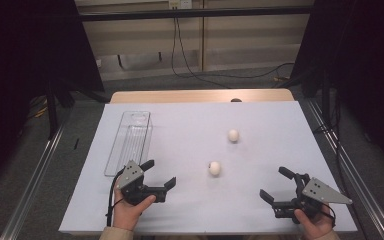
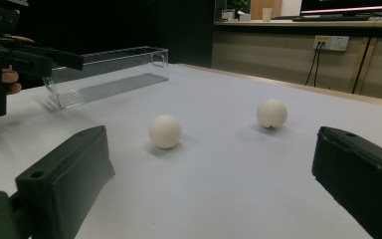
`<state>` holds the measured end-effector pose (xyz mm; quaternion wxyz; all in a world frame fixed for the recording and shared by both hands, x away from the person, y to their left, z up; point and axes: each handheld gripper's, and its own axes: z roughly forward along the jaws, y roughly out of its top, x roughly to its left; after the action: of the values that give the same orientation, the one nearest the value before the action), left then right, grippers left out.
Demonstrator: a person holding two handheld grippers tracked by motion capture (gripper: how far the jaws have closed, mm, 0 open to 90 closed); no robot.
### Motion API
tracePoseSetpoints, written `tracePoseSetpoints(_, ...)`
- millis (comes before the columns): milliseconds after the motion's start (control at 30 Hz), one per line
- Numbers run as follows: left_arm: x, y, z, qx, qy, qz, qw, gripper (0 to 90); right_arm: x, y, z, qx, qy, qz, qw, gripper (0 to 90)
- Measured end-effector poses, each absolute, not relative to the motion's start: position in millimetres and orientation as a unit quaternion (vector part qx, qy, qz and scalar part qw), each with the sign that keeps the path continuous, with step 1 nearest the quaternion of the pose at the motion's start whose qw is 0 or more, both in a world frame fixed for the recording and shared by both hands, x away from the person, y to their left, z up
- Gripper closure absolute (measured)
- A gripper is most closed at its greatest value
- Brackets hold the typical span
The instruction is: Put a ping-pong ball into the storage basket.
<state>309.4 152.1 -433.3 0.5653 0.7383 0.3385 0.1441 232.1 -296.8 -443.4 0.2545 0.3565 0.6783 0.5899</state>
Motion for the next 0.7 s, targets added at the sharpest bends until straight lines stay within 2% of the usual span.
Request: tracePoseSetpoints(700,312,137,-436,0.752,0.334,0.133,0.552,2.1,232,-297,-443,0.356,0.678,0.59,0.254,1.4)
